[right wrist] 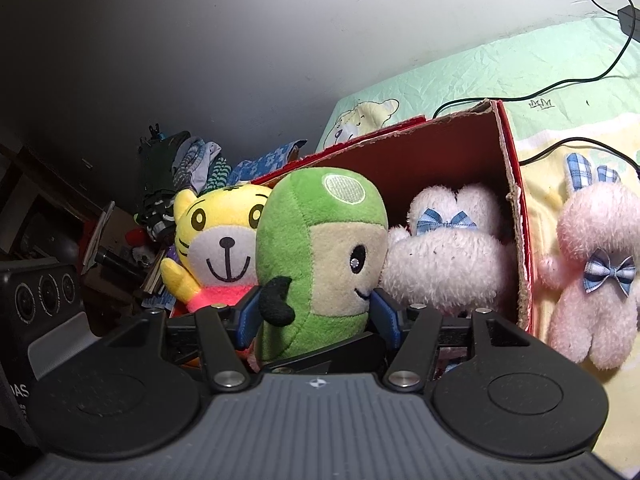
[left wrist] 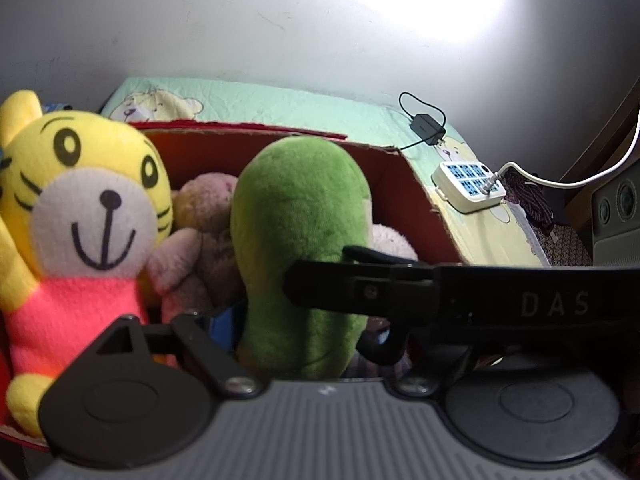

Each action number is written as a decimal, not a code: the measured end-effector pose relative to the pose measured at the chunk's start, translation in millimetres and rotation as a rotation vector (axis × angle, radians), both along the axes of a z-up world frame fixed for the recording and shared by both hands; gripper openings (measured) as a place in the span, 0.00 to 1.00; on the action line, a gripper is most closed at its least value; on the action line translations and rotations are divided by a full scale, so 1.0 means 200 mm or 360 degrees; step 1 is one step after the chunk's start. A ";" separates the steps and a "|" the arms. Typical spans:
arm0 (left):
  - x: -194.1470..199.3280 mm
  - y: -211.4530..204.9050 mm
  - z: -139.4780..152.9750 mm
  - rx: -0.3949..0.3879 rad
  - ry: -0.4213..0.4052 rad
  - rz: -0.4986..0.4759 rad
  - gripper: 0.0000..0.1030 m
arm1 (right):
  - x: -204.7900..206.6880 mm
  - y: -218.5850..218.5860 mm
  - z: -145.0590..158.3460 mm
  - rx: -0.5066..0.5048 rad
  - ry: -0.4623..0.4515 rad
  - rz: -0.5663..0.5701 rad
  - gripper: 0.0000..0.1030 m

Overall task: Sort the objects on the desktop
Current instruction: 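Lower the green bean plush into the red box beside the white bunny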

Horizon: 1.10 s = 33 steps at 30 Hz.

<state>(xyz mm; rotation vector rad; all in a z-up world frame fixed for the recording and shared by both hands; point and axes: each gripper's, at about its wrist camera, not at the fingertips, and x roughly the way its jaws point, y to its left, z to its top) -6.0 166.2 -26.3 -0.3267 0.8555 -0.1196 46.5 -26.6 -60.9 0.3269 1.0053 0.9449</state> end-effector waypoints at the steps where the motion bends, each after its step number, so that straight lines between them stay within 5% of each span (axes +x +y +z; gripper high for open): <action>1: 0.00 0.01 0.00 0.0002 0.0009 0.0009 0.87 | 0.00 0.00 0.00 -0.0003 -0.0003 0.0001 0.60; 33: -0.05 -0.02 0.02 0.0236 0.0172 0.0182 0.91 | -0.03 -0.03 0.01 0.0049 0.0074 -0.0103 0.50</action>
